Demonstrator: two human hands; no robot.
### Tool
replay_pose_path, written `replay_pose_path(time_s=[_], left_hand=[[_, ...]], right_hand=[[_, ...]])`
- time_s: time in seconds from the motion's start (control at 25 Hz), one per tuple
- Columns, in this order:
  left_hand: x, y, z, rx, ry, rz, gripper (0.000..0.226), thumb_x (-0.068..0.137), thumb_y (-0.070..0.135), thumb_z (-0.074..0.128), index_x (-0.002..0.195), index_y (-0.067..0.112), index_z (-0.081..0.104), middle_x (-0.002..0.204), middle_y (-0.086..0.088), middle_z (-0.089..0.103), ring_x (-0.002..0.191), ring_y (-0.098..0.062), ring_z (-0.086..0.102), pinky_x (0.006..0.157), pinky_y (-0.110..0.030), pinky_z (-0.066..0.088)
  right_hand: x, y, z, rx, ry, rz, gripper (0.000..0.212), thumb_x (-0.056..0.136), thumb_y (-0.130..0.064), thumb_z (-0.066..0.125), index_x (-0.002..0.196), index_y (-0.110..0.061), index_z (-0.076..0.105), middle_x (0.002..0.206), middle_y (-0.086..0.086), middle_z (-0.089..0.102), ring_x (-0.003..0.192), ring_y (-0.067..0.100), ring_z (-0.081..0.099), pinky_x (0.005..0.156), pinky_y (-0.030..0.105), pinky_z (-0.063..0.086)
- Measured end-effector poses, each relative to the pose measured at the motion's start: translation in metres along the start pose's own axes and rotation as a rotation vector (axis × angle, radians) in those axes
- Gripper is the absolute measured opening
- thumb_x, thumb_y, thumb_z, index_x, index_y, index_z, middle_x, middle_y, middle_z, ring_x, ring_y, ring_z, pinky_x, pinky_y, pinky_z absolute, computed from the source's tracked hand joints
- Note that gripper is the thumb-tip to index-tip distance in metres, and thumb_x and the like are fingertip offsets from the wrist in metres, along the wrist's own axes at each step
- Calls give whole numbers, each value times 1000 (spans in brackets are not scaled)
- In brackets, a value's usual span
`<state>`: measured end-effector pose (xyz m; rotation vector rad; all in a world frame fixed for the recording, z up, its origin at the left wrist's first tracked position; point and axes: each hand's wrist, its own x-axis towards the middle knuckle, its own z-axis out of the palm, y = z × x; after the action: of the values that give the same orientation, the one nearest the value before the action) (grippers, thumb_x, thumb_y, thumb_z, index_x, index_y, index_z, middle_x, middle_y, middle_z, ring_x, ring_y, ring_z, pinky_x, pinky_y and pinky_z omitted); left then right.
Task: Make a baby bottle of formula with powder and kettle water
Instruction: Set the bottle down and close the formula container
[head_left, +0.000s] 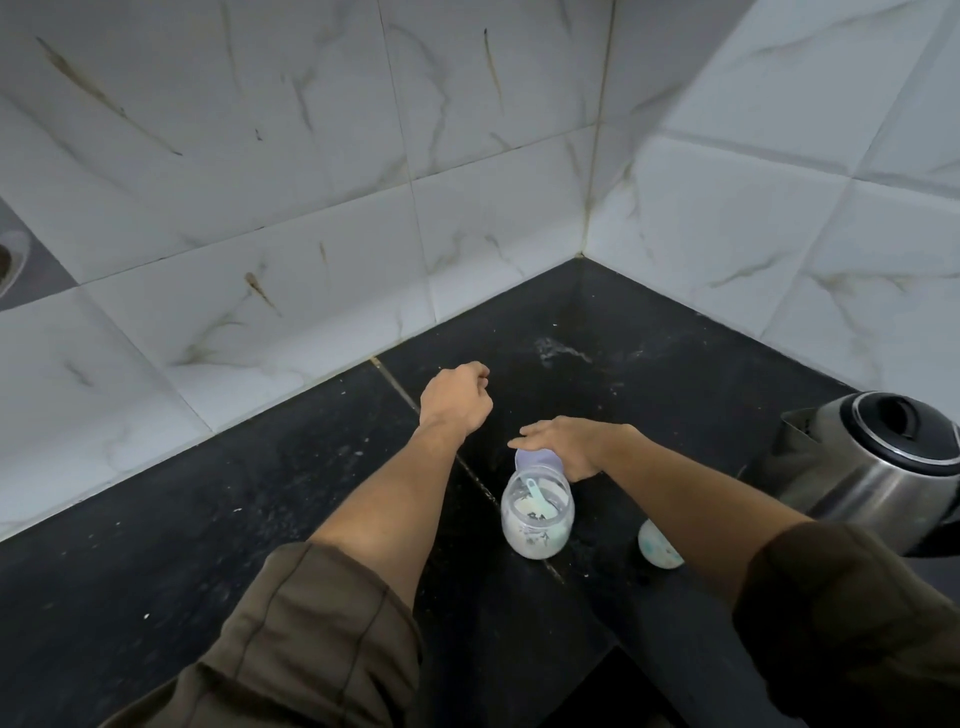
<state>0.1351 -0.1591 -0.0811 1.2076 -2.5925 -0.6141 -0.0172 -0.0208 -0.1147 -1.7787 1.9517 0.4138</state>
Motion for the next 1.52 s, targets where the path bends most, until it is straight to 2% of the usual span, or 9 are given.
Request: replay_pose_path(time_s=[0.2,0.36,0.44,0.68,0.92,1.0,1.12,1.36,1.52], left_hand=[[6,5,0,-16,-26,-1,42,100,12,56,140,23,63,127,4,73,119,-20,67,106,-40,53],[2,10,-2,-43,-19,-16,43,99,11,54,139,23,63,126,4,73,120,-22,66,105,-42,52],[-4,15,-3,-68,-13,-23,44,98,11,54,139,23,63,126,5,73,120,-22,66,105,-42,52],[-43,23,-10,-112,15,-84,45,96,9,57,139,22,63,126,4,73,121,-20,65,105,-40,52],[-93,19,-4,-157,-20,-145,48,96,7,53,141,23,61,129,5,72,122,-20,64,104,-41,53],[-108,17,-6,-166,-29,-171,50,97,5,51,143,23,59,131,6,70,124,-19,63,106,-41,51],[-127,12,-6,-185,-64,-207,55,95,1,50,145,24,57,134,6,69,127,-18,61,109,-40,49],[-147,9,4,-260,-278,-152,81,81,8,72,156,23,44,149,3,59,137,-21,54,115,-43,44],[-155,6,14,-260,-339,-115,97,65,21,89,152,30,45,137,2,63,127,-24,58,110,-45,47]], right_hand=[[-4,4,-3,50,77,5,88,86,-21,80,159,-36,34,151,3,42,135,29,48,111,45,43],[-26,11,-13,345,321,126,103,82,-25,80,163,-41,19,140,6,35,124,33,53,109,45,46],[-41,4,-28,458,428,157,97,82,-30,80,161,-40,25,142,7,35,125,33,51,110,44,46],[-84,-41,-47,693,723,172,66,76,-46,84,121,-24,40,111,0,58,96,17,61,83,35,56],[-115,-64,-21,550,605,50,54,68,-48,88,98,-21,52,101,-5,61,93,20,59,70,34,50],[-124,-68,-14,475,549,28,65,72,-55,83,121,-25,52,118,-3,61,104,22,59,81,38,52],[-127,-73,0,381,455,27,98,80,-65,73,160,-30,28,147,1,49,131,25,51,104,41,47],[-120,-80,13,317,395,91,89,80,-63,74,152,-24,37,142,0,50,122,24,55,98,42,50],[-118,-87,10,207,378,80,85,80,-58,77,148,-23,40,136,3,53,116,26,59,93,42,52]])
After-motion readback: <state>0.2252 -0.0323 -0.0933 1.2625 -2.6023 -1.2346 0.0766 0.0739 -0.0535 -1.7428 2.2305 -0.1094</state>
